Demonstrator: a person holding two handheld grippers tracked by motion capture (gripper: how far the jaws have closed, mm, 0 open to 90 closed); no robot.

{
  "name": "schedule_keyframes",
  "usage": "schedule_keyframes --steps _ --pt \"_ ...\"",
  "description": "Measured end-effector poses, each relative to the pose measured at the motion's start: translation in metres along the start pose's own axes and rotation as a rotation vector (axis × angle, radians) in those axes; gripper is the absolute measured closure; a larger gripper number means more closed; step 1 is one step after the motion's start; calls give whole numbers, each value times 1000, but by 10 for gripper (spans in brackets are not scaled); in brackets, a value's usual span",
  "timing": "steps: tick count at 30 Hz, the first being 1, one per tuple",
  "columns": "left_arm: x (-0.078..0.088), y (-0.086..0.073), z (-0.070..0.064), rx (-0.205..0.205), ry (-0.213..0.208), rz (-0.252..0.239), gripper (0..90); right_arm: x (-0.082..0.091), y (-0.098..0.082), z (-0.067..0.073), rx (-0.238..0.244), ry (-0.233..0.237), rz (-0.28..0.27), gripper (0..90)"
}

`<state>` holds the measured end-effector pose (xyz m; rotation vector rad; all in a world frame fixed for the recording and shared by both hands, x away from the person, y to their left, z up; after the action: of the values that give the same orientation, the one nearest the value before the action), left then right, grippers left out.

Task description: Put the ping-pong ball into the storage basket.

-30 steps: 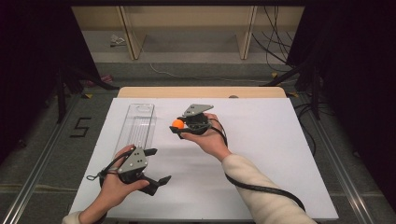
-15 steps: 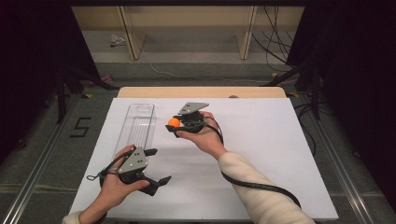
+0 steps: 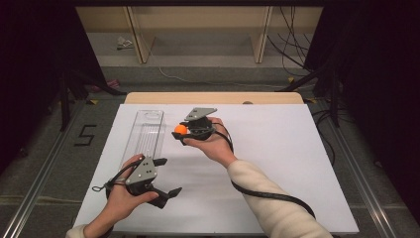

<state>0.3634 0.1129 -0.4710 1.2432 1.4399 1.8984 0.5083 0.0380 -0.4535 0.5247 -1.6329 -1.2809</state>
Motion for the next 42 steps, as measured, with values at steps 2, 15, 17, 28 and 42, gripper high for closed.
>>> schedule_keyframes --steps 2,15,17,28,42 --pt "0 0 0 0 -1 1 0 -1 0 0 0 2 0 517" --pt "0 0 -1 -2 -4 2 0 -6 3 3 2 8 1 517" --pt "0 0 -1 -3 -5 3 0 -7 4 4 3 10 2 517" --pt "-1 0 -2 0 -10 0 0 -14 6 7 10 20 11 517" --pt "-1 0 -2 -2 -10 2 0 -23 9 13 16 31 17 517"
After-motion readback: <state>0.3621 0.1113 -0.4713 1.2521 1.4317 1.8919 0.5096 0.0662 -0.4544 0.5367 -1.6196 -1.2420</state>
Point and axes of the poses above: each handheld gripper's, and its own axes: x roughly backward along the jaws, y roughly out of its top, z roughly to its left, the point moved 8 cm from there along -x, roughly forward along the jaws, and after that the axes turned 5 degrees about -z, right-handed, at the moved point
